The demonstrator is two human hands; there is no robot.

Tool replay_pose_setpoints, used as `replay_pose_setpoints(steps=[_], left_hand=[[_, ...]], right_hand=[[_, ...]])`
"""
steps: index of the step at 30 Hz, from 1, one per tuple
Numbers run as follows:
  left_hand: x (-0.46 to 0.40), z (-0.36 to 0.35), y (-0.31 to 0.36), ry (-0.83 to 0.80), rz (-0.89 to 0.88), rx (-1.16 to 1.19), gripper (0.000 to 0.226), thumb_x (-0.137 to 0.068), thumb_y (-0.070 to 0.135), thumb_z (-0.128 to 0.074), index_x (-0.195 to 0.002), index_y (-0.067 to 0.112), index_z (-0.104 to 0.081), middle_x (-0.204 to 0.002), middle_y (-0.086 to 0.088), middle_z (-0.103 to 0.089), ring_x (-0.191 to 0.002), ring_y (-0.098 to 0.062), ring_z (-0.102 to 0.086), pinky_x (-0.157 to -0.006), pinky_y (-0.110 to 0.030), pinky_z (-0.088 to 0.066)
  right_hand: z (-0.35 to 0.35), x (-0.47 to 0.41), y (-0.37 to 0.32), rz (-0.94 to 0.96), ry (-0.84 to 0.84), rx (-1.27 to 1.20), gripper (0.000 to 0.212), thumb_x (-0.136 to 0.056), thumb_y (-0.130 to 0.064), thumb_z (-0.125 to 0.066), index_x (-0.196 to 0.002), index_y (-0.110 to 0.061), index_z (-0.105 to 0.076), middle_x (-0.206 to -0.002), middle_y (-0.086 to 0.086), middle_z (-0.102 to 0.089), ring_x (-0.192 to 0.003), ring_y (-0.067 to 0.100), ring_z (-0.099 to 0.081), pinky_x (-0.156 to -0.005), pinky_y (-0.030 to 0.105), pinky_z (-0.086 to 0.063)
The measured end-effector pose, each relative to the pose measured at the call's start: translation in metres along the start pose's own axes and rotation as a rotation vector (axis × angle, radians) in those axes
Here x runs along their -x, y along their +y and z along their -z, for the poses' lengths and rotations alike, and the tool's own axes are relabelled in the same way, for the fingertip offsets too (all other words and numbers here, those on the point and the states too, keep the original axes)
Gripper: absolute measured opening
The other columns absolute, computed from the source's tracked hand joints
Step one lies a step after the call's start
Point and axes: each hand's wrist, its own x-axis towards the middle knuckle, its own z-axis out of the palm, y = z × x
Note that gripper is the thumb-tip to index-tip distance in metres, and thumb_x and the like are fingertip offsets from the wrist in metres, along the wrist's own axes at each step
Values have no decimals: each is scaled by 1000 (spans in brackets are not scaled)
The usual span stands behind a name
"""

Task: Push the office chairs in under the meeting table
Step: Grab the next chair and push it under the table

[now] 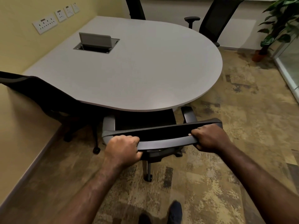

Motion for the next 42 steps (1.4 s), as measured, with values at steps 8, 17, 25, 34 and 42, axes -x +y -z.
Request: replay_pose_setpoints(steps=[8,17,25,34,42], left_hand=[[30,6,32,-52,12,35,21,-55,42,-63,-57,23,-56,-49,7,-52,-43,-18,-51,-43,-26,-39],[22,4,88,-19,112,65,21,-57,45,-54,-54,25,-50,-47,8,-48,-41,-16,-48,-44,-24,-31],[4,0,111,-7,193,21,20,-52,42,-54,-54,22,-50,-47,5,-49,-41,-19,-50,-44,-25,-31],[-16,3,50,-103,194,-133,28,-44,41,-74,-58,22,-60,-52,2,-59,-49,-25,-60,-45,-27,-43],[-60,2,-21,-220,224,-154,24,-58,37,-66,-76,22,-68,-75,1,-70,-75,-27,-66,-61,-32,-45]], right_hand=[[-4,46,1,27,42,-22,30,-48,-23,-86,-58,-20,-58,-45,-3,-53,-35,21,-49,-38,23,-29],[-6,51,53,67,33,-23,23,-48,-24,-84,-63,-21,-67,-49,-3,-58,-39,21,-54,-35,27,-40],[-9,38,85,137,7,13,26,-49,-25,-84,-61,-22,-61,-47,-3,-55,-38,23,-52,-38,25,-36],[-10,6,53,135,9,21,21,-59,-39,-71,-66,-25,-56,-56,-3,-58,-49,22,-57,-45,24,-27],[-11,-40,14,46,-51,-78,19,-74,-39,-54,-72,-24,-43,-66,2,-60,-63,27,-60,-52,32,-33]])
